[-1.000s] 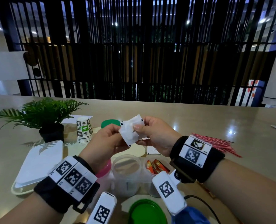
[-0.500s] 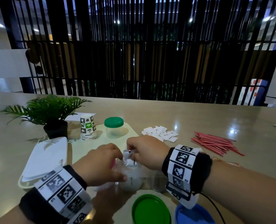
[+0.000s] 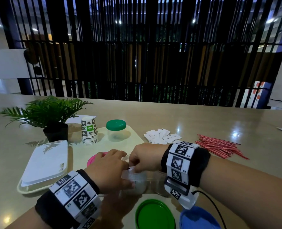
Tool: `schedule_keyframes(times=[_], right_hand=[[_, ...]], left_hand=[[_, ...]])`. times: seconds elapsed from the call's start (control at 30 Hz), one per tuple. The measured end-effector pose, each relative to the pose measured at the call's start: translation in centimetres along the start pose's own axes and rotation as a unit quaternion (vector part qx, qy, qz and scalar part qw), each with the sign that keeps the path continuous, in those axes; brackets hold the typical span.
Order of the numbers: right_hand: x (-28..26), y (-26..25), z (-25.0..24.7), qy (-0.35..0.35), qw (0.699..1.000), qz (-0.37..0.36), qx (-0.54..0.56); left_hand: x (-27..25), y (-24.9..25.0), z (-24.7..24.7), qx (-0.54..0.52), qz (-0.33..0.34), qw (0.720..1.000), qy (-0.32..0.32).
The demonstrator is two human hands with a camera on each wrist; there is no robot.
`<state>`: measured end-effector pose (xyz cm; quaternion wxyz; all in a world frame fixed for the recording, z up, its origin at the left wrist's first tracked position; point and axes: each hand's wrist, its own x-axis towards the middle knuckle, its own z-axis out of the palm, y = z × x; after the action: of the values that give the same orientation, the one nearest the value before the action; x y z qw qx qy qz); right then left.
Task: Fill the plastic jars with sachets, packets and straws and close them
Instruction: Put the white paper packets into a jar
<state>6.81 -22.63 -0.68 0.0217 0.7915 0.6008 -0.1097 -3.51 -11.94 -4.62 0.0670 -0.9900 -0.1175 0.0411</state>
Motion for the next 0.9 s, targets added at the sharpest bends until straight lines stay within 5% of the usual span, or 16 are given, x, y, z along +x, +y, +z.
schedule_keyframes(times=[0.33,0.67,0.9], right_hand=[[0.2,-0.4,-0.1,-0.069,0.996,0.012,-0.055],[0.3,-0.1,-0.4,0.009,0.999,0.003,-0.034],[0.1,0.1,-1.1,-0.016,1.0,0.014,-0.003]], left_hand=[[0.2,-0.2,-0.2,-0.026,0.004,1.0,-0.006],[-0.2,-1.1,-0.8,-0.109,0.029,0.993,0.022],[-0.3,-1.1,-0.8,-0.097,0.036,0.994,0.024]])
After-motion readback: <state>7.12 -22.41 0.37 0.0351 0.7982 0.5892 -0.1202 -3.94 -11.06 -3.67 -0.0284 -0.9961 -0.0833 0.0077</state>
